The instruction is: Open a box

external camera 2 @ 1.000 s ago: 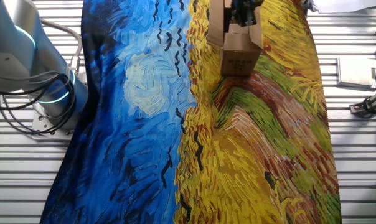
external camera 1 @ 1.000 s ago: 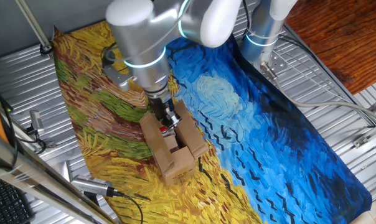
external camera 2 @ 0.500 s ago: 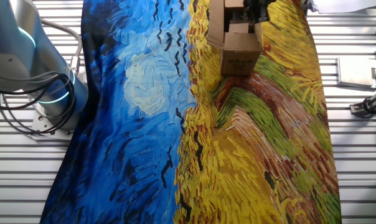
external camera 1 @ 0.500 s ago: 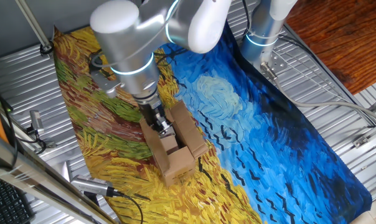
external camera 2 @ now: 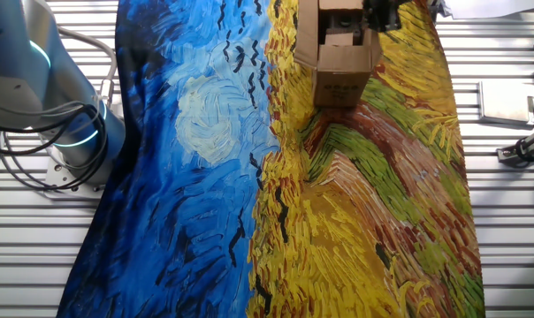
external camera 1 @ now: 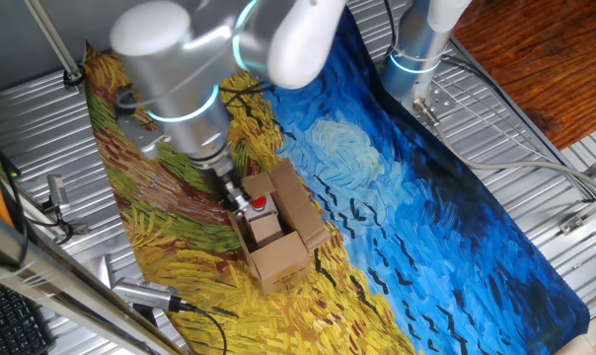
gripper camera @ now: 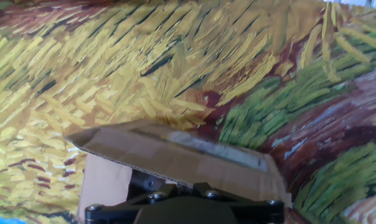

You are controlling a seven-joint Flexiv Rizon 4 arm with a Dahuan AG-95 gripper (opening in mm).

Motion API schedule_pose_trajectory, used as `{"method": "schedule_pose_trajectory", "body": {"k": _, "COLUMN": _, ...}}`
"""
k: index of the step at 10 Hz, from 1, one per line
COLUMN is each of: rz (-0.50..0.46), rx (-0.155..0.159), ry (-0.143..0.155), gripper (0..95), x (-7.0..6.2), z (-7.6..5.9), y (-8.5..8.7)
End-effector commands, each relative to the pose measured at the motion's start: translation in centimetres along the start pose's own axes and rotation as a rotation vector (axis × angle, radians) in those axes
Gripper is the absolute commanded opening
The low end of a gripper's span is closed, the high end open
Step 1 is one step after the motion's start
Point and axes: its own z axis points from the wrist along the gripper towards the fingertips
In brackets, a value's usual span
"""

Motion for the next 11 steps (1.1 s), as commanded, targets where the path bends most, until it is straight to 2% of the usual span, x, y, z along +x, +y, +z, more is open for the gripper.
{"method": "schedule_pose_trajectory", "body": {"k": 1, "rz": -0.009, "rx": -0.001, "ry": -0.002, "gripper": 0.0, "x": -0.5, "z": 0.2, "y": -0.5}}
{"method": "schedule_pose_trajectory", "body": {"k": 2, "rz": -0.018, "rx": -0.002, "ry": -0.005, "gripper": 0.0, "x": -1.4, "z": 0.9, "y": -1.1}}
{"method": "schedule_pose_trajectory", "body": {"k": 5, "rz": -0.022, "rx": -0.002, "ry": -0.01, "gripper": 0.0, "x": -2.3, "z": 2.0, "y": -1.4}}
{"method": "schedule_pose_trajectory", "body": {"k": 8, "rz": -0.032, "rx": -0.002, "ry": -0.01, "gripper": 0.0, "x": -2.3, "z": 2.7, "y": -1.6}}
{"method": "schedule_pose_trajectory", "body": {"k": 11, "rz": -0.042, "rx": -0.002, "ry": -0.012, "gripper": 0.0, "x": -2.2, "z": 2.6, "y": -1.6}}
